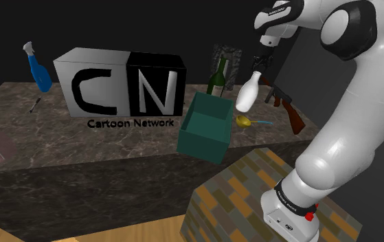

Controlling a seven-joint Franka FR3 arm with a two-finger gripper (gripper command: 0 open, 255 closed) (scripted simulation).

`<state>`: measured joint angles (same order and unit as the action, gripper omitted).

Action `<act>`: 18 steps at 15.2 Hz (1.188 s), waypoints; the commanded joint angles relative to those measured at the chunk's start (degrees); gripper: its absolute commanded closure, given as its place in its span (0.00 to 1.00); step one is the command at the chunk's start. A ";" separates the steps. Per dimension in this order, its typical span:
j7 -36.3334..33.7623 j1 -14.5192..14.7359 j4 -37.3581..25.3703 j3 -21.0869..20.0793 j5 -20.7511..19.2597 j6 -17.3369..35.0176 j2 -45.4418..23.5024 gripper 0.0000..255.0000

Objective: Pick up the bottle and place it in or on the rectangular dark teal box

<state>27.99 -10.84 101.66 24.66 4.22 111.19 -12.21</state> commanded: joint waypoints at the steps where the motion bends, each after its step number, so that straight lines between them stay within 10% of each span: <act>1: 0.24 -0.11 0.88 -0.02 0.26 1.33 -0.50 0.00; 11: 0.43 -0.17 2.23 -0.09 0.54 3.16 -1.02 0.00; 12: 0.43 -0.17 2.23 -0.09 0.54 3.16 -1.02 1.00; 18: 0.43 -0.16 2.24 -0.10 0.54 3.18 -1.03 1.00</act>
<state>28.42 -10.99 103.87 24.55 4.77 114.37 -13.22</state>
